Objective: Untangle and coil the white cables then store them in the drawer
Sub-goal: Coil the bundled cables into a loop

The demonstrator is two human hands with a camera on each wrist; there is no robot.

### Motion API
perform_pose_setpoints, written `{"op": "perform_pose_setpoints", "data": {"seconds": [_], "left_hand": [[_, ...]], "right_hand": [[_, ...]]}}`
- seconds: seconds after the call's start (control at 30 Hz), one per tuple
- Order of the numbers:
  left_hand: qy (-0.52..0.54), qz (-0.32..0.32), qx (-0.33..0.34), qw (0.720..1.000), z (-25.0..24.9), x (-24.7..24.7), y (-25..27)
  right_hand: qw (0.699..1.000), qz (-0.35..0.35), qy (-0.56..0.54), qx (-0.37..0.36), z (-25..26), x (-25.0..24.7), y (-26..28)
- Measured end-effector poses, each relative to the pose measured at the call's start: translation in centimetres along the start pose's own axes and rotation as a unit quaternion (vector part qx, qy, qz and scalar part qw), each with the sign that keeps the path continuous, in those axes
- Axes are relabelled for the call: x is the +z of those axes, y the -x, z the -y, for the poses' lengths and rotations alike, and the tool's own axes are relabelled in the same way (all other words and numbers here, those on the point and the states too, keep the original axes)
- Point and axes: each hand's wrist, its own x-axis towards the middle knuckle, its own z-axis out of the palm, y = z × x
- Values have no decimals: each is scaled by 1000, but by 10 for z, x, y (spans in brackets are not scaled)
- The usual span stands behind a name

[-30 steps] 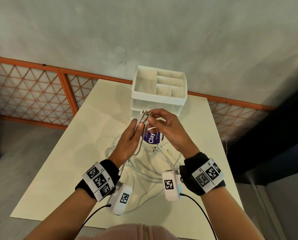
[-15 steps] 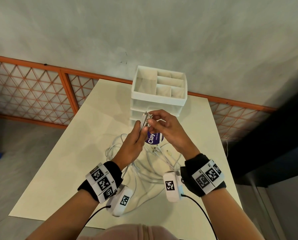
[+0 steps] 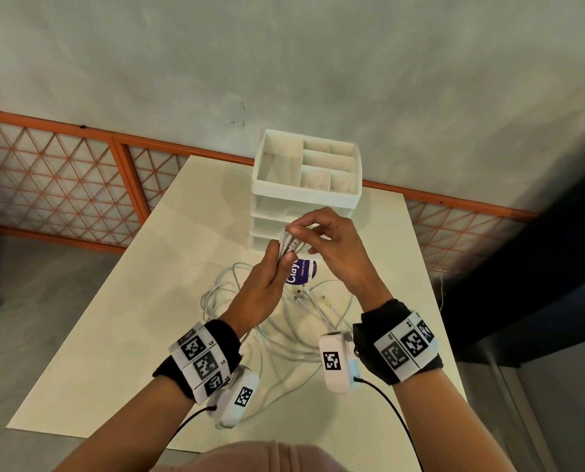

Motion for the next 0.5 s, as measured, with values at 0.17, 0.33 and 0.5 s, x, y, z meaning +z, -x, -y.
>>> {"op": "perform_pose_setpoints", "data": {"seconds": [0.17,0.33,0.5], "left_hand": [[-12,10,3,1000,5,-1,-4],[81,16,-52,995,5,-5,-7],[113,-16,-40,993,-9,-14,-17]], "right_hand": [[999,29,25,2,-1,1,-4],[999,21,-18,35,-8,5,-1],[954,250,-56,154,-27,15,9]]}}
